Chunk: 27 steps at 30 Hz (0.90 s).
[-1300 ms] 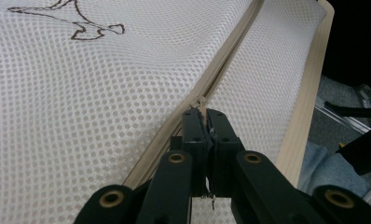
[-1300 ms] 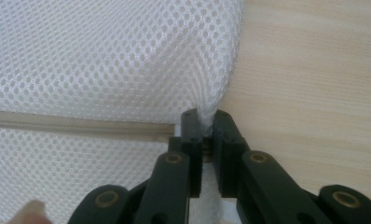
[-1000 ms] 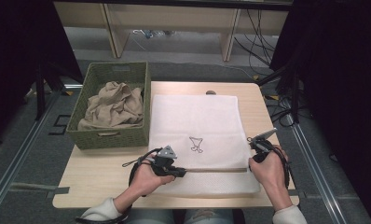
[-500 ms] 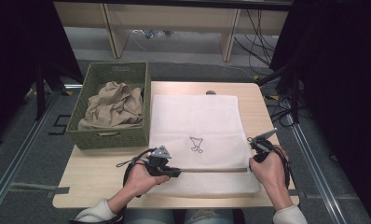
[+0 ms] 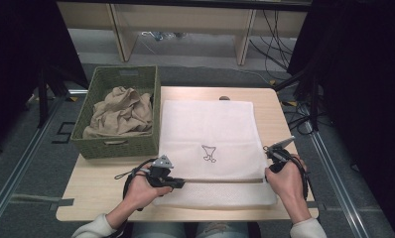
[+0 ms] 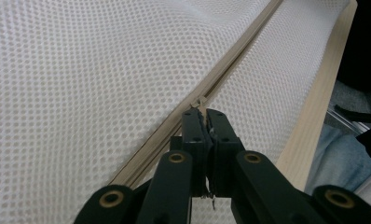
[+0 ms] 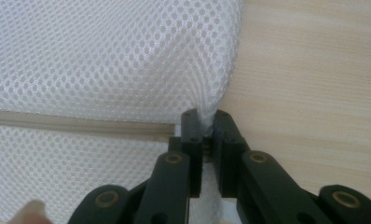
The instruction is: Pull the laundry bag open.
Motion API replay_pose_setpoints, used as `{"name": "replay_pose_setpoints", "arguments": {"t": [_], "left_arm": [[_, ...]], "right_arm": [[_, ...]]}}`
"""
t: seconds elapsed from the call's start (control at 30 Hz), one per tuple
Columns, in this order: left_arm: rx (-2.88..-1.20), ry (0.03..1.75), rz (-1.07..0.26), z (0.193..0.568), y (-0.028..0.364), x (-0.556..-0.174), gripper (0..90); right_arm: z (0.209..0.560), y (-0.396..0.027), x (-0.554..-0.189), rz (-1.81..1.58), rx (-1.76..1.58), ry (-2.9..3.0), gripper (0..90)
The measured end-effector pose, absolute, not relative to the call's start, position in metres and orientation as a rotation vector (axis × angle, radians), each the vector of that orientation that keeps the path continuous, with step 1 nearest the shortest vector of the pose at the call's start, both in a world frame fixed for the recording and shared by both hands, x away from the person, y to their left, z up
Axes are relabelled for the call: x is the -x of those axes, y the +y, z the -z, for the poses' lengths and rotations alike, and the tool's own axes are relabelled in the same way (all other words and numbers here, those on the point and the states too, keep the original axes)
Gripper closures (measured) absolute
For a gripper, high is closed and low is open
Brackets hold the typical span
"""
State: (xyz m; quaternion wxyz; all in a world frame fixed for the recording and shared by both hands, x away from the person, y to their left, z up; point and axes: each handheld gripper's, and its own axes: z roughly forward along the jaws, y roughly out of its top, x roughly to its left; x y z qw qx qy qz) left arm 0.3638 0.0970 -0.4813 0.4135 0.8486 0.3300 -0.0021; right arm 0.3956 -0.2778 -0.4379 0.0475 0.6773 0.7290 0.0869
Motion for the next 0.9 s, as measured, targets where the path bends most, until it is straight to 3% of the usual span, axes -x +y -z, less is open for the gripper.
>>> {"name": "replay_pose_setpoints", "arguments": {"t": [0.9], "left_arm": [[-2.111,0.862,0.035,0.486,0.111,-0.363,86.4]], "right_arm": [[0.439,-0.279,-0.397,-0.265,-2.051,2.251,85.1]]}}
